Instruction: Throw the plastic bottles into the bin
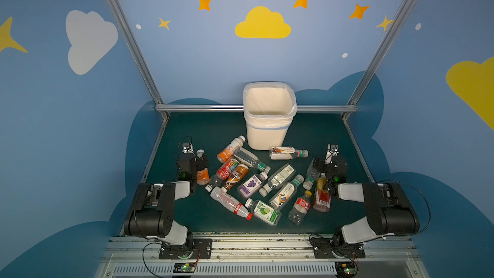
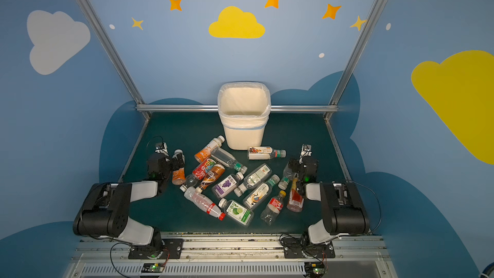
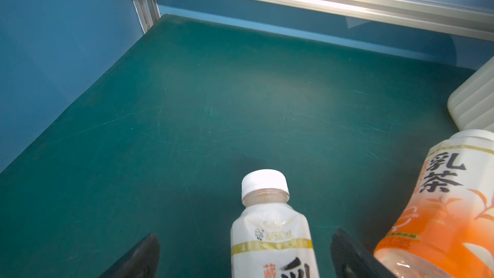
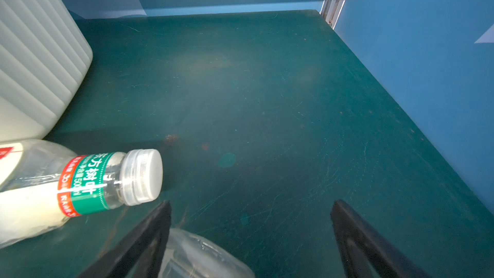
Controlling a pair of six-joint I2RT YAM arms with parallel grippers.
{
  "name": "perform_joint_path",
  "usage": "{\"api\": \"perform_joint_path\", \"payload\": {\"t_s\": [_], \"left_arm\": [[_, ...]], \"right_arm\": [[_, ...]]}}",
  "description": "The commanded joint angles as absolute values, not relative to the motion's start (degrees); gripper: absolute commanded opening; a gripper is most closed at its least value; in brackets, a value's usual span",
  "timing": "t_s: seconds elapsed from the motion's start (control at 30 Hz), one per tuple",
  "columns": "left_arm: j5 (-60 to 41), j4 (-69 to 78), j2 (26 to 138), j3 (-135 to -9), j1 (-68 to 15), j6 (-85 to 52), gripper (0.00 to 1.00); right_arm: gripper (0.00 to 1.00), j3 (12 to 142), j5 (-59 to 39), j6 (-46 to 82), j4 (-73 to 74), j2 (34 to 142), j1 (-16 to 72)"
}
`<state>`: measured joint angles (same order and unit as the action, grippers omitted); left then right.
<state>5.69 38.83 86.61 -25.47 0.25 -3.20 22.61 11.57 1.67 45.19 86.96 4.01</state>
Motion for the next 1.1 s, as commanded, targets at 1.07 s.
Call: {"api": "perform_joint_path", "payload": {"t_s": [1.07], "left_arm": [[4.5, -1.4, 72.4, -46.2, 0.3, -5.1, 1.0]], "right_arm": [[0.78, 44.2, 8.3, 16.7, -21.5, 60.1, 3.3]]}}
